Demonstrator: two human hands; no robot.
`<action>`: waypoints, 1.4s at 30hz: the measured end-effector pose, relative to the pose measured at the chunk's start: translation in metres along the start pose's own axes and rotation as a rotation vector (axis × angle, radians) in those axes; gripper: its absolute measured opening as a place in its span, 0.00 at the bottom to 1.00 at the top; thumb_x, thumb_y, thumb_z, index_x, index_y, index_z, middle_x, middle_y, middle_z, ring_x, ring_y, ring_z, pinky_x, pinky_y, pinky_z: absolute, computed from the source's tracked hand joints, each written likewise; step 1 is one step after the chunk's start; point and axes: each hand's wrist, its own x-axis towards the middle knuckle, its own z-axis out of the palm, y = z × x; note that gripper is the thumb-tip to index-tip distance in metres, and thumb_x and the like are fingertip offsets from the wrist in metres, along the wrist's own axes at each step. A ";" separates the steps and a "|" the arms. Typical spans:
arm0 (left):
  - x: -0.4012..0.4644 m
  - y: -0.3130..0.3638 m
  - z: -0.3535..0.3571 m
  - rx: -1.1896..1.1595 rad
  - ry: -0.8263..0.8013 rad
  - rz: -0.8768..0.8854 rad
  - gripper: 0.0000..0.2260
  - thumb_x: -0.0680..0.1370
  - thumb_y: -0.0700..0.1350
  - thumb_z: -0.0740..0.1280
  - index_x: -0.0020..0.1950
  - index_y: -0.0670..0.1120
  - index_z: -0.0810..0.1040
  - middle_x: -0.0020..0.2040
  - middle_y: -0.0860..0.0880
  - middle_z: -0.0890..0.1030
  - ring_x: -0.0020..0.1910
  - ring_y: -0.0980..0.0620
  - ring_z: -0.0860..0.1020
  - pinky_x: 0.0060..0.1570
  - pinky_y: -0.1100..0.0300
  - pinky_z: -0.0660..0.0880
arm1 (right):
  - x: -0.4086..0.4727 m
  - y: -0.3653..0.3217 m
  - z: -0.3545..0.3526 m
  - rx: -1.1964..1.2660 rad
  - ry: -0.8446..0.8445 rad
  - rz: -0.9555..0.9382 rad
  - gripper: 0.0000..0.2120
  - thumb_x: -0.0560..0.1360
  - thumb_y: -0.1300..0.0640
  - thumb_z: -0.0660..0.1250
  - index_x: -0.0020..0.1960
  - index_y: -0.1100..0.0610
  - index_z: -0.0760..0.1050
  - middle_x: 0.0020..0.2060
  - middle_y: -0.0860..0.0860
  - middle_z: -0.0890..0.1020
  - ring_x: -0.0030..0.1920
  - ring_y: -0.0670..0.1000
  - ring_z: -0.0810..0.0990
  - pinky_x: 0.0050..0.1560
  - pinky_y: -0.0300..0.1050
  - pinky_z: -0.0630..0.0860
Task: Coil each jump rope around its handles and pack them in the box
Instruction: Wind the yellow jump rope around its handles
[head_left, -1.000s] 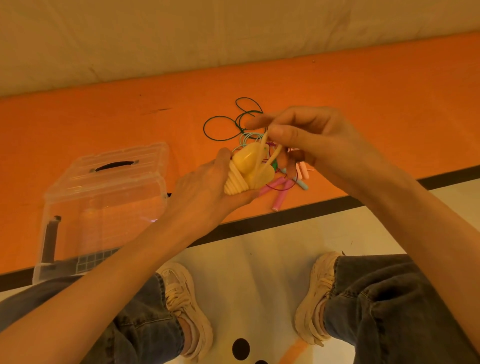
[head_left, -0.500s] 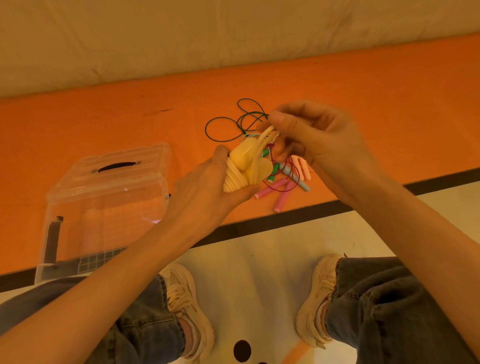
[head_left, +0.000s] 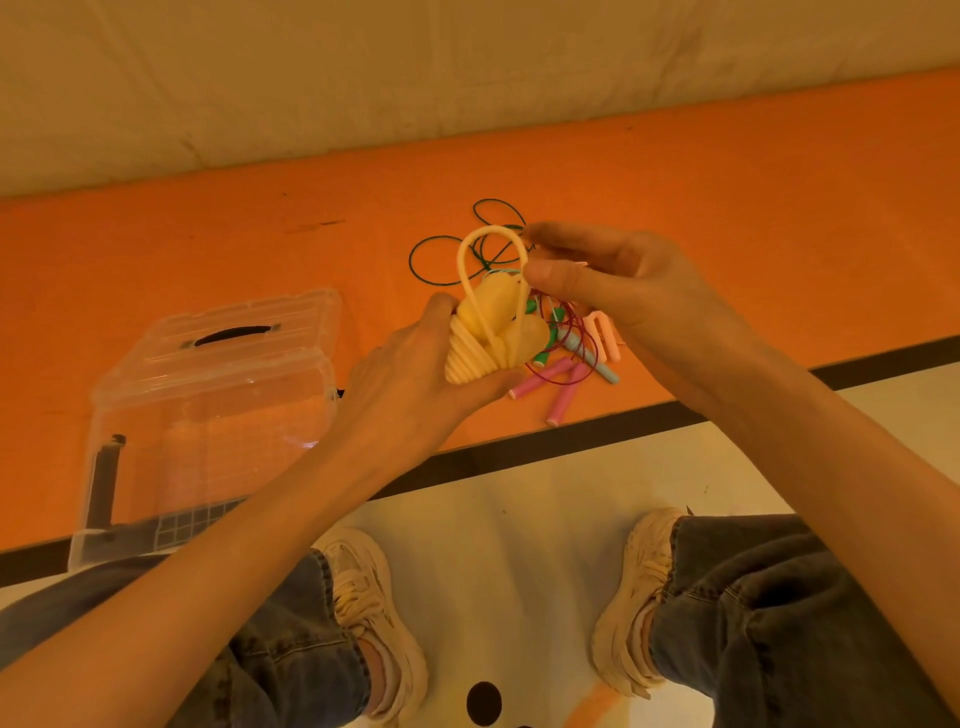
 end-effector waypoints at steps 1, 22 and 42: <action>0.000 0.000 0.000 0.005 -0.007 -0.001 0.25 0.70 0.65 0.67 0.58 0.51 0.68 0.40 0.56 0.74 0.39 0.53 0.75 0.33 0.54 0.70 | 0.000 0.001 0.000 0.017 -0.008 -0.005 0.22 0.64 0.48 0.71 0.58 0.50 0.79 0.49 0.45 0.84 0.47 0.42 0.82 0.51 0.37 0.78; -0.001 -0.004 0.003 -0.052 -0.190 0.034 0.35 0.65 0.72 0.66 0.66 0.55 0.65 0.46 0.53 0.80 0.44 0.52 0.78 0.42 0.47 0.76 | -0.005 -0.001 0.006 0.312 -0.296 -0.066 0.12 0.66 0.57 0.73 0.46 0.58 0.74 0.42 0.61 0.83 0.20 0.43 0.68 0.24 0.38 0.65; 0.007 0.004 -0.006 -1.465 -0.388 -0.280 0.31 0.65 0.67 0.65 0.52 0.42 0.73 0.40 0.44 0.71 0.26 0.54 0.72 0.30 0.60 0.74 | -0.005 -0.011 -0.025 0.133 -0.188 -0.139 0.09 0.66 0.53 0.71 0.44 0.53 0.84 0.35 0.53 0.85 0.33 0.48 0.81 0.37 0.38 0.80</action>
